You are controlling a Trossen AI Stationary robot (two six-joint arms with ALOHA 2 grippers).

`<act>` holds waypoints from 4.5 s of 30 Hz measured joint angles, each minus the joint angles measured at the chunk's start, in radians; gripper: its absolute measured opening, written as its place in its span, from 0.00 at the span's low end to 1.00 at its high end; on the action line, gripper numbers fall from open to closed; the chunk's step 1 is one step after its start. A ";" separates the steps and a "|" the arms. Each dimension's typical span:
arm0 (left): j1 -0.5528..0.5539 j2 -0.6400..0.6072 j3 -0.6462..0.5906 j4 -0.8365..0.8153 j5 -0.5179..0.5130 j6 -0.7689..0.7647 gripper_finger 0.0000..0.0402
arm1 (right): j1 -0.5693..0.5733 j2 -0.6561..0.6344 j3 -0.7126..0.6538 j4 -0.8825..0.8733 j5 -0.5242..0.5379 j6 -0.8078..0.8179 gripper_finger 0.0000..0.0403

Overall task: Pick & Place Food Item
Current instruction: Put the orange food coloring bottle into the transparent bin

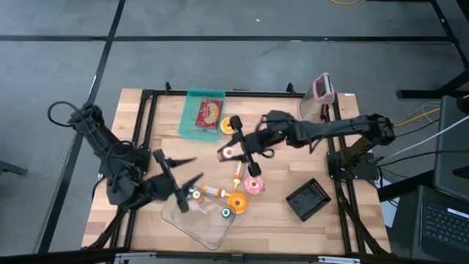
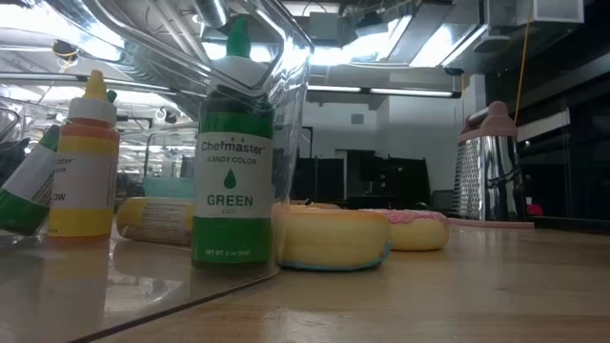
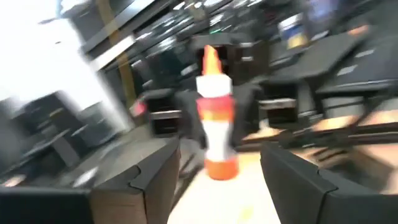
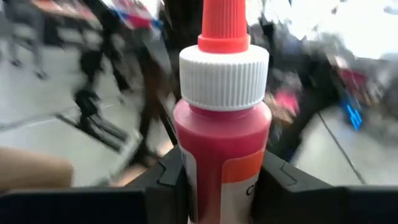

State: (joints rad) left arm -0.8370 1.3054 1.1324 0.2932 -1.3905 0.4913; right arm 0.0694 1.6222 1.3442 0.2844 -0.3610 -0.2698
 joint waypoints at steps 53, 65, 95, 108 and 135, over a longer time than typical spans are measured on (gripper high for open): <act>0.519 0.123 0.243 -1.042 0.928 -0.618 0.48 | -0.004 0.128 0.228 -0.974 0.222 0.080 0.28; 0.527 0.117 0.243 -0.948 0.871 -0.560 0.48 | -0.004 0.128 0.228 -0.973 0.216 0.076 0.28; 0.590 0.176 0.236 -0.866 0.967 -0.522 0.48 | -0.003 0.126 0.227 -0.948 0.185 0.053 0.28; 0.590 0.176 0.236 -0.868 0.962 -0.522 0.38 | -0.003 0.126 0.227 -0.950 0.186 0.053 0.28; 0.498 0.050 0.238 -0.963 0.822 -0.559 0.28 | 0.003 0.124 0.333 -0.962 0.184 0.041 0.60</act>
State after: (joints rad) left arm -0.3388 1.3553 1.3701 -0.6700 -0.5681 -0.0681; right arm 0.0719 1.7458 1.6769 -0.6773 -0.1768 -0.2287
